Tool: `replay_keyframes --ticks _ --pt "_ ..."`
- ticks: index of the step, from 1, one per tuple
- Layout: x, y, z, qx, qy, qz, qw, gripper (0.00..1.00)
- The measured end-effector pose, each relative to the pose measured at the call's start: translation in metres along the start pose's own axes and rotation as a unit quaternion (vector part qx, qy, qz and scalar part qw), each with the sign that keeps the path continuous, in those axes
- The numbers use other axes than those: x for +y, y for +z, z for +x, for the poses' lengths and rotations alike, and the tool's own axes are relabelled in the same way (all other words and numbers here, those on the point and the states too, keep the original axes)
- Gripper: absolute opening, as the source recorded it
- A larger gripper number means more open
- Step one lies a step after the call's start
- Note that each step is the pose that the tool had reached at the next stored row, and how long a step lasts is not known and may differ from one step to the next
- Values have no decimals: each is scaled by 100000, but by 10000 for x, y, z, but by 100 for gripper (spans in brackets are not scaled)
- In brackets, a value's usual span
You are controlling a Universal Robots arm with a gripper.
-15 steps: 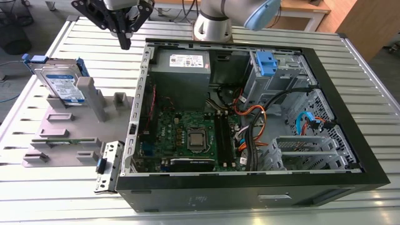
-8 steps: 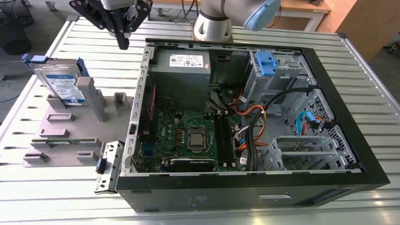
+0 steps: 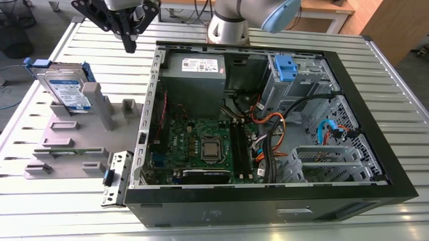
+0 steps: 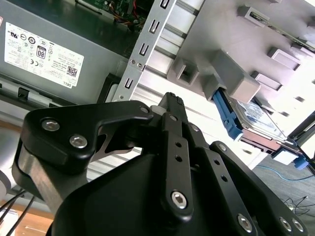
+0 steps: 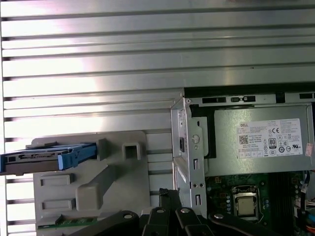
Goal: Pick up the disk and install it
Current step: 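Reach for the disk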
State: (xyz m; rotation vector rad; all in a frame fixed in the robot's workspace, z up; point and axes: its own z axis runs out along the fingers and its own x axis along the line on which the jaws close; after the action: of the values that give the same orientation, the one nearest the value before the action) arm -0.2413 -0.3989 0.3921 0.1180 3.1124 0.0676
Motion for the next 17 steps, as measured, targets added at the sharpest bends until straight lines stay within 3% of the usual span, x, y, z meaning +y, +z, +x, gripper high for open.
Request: replay_keyframes --ticks 17 --pt "-8 -2 99 -1 1 -1 100000 11"
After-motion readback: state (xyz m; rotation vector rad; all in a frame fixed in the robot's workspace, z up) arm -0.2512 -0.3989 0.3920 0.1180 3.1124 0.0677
